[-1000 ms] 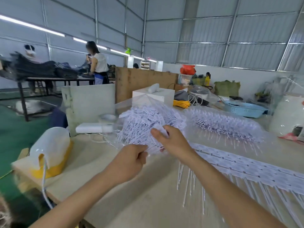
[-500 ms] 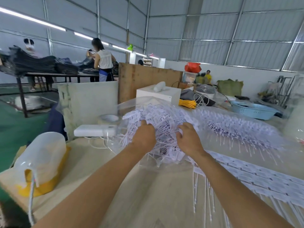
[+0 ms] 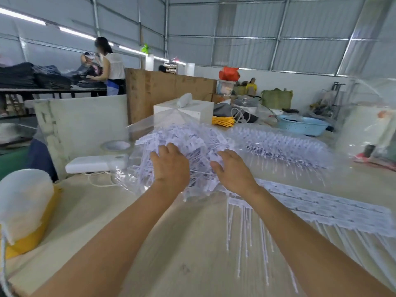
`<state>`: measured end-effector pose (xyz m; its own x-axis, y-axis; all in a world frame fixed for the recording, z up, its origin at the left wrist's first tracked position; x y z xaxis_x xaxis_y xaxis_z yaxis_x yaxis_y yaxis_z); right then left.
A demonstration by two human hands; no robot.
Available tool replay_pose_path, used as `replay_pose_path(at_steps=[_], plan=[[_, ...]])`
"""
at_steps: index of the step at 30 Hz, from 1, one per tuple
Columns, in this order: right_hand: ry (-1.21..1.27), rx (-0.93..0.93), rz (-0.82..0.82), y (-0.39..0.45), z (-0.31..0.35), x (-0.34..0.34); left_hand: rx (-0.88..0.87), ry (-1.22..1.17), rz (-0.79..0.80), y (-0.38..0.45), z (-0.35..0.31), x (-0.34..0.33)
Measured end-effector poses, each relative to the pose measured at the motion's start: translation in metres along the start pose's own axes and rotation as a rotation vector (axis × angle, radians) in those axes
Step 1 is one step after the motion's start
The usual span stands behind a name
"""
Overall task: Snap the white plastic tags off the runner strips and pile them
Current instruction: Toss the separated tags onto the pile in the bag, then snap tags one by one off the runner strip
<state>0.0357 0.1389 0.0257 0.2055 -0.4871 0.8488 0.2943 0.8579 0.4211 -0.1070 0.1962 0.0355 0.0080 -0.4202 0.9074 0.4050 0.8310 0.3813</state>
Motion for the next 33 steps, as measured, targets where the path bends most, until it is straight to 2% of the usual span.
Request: replay_pose_path(at_steps=[2, 5, 8, 10, 13, 16, 19, 24, 33], plan=[[0.013, 0.048, -0.034, -0.023, -0.009, 0.02, -0.077, -0.036, -0.119, -0.017, -0.018, 0.017], [-0.053, 0.047, -0.069, -0.063, -0.05, 0.058, -0.315, -0.139, -0.199, -0.045, -0.06, 0.041], [-0.115, -0.146, -0.083, -0.106, -0.116, 0.1, -0.529, -0.17, -0.227, -0.071, -0.109, 0.062], [-0.187, -0.306, -0.021, -0.135, -0.161, 0.121, -0.617, -0.167, -0.247, -0.084, -0.139, 0.074], [-0.256, -0.496, 0.0, -0.171, -0.212, 0.144, -0.722, -0.223, -0.171, -0.091, -0.182, 0.082], [-0.257, -0.601, -0.052, -0.197, -0.239, 0.155, -0.779, -0.273, 0.006, -0.091, -0.221, 0.075], [-0.274, -0.588, 0.048, -0.207, -0.248, 0.153, -0.801, -0.343, 0.132, -0.091, -0.25, 0.057], [-0.204, -0.58, 0.101, -0.208, -0.254, 0.156, -0.806, -0.418, 0.089, -0.09, -0.265, 0.036], [-0.192, -0.54, 0.011, -0.205, -0.254, 0.165, -0.826, -0.643, 0.161, -0.086, -0.257, 0.031]])
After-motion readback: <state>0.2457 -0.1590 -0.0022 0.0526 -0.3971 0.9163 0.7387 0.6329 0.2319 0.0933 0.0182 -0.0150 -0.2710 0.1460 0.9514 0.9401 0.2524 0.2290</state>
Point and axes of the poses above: each hand's wrist, its own y-axis towards the middle knuckle, its own x-axis out of the back of the hand, z = x × y, the point moved 3 cm from there along y, towards the middle knuckle
